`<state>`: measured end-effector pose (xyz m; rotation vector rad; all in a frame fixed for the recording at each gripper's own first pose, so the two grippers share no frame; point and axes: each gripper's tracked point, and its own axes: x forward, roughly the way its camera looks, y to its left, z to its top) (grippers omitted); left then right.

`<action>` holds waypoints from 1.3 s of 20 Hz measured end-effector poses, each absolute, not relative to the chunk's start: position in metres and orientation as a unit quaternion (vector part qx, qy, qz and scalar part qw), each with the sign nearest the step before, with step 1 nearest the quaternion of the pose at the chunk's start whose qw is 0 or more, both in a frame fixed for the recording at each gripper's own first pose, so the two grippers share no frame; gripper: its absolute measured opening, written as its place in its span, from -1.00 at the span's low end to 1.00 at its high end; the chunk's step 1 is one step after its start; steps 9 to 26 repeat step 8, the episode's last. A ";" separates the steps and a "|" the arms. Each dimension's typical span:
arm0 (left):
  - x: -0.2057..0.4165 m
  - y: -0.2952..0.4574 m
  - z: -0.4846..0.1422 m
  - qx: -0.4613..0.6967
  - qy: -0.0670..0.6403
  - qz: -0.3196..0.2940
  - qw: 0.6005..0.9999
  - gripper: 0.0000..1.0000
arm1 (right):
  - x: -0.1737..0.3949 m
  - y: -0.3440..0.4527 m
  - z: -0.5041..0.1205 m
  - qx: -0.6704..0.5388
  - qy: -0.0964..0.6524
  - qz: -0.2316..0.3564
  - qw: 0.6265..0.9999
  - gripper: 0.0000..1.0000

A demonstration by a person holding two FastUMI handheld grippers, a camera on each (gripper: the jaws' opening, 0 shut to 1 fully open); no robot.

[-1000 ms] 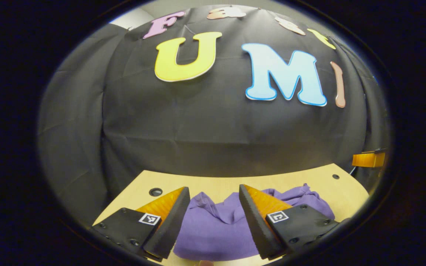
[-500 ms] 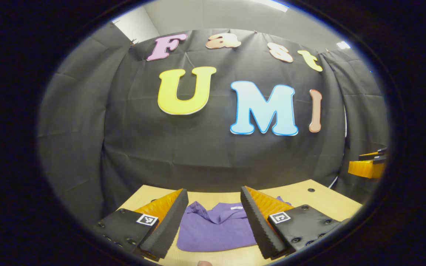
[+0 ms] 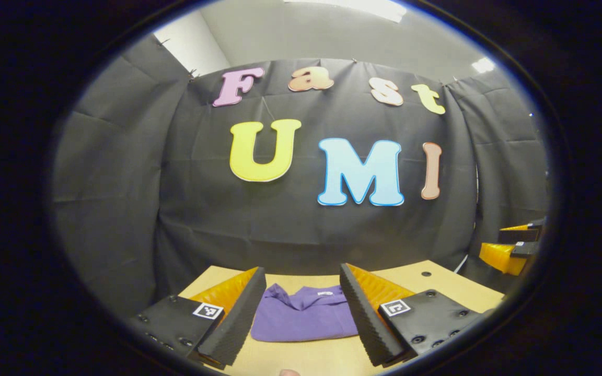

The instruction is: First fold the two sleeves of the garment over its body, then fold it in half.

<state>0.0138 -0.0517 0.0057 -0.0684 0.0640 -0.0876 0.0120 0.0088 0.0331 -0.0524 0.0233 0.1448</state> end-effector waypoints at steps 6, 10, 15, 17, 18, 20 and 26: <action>-0.010 -0.060 0.006 -0.031 0.033 -0.023 0.999 0.89 | -0.001 0.005 0.029 -0.057 -0.003 0.092 0.994 0.83; -0.016 -0.061 0.008 -0.027 0.032 -0.019 0.999 0.89 | -0.002 0.006 0.028 -0.055 -0.006 0.099 0.994 0.83; -0.016 -0.061 0.008 -0.027 0.032 -0.019 0.999 0.89 | -0.002 0.006 0.028 -0.055 -0.006 0.099 0.994 0.83; -0.016 -0.061 0.008 -0.027 0.032 -0.019 0.999 0.89 | -0.002 0.006 0.028 -0.055 -0.006 0.099 0.994 0.83; -0.016 -0.061 0.008 -0.027 0.032 -0.019 0.999 0.89 | -0.002 0.006 0.028 -0.055 -0.006 0.099 0.994 0.83; -0.016 -0.061 0.008 -0.027 0.032 -0.019 0.999 0.89 | -0.002 0.006 0.028 -0.055 -0.006 0.099 0.994 0.83; -0.016 -0.061 0.008 -0.027 0.032 -0.019 0.999 0.89 | -0.002 0.006 0.028 -0.055 -0.006 0.099 0.994 0.83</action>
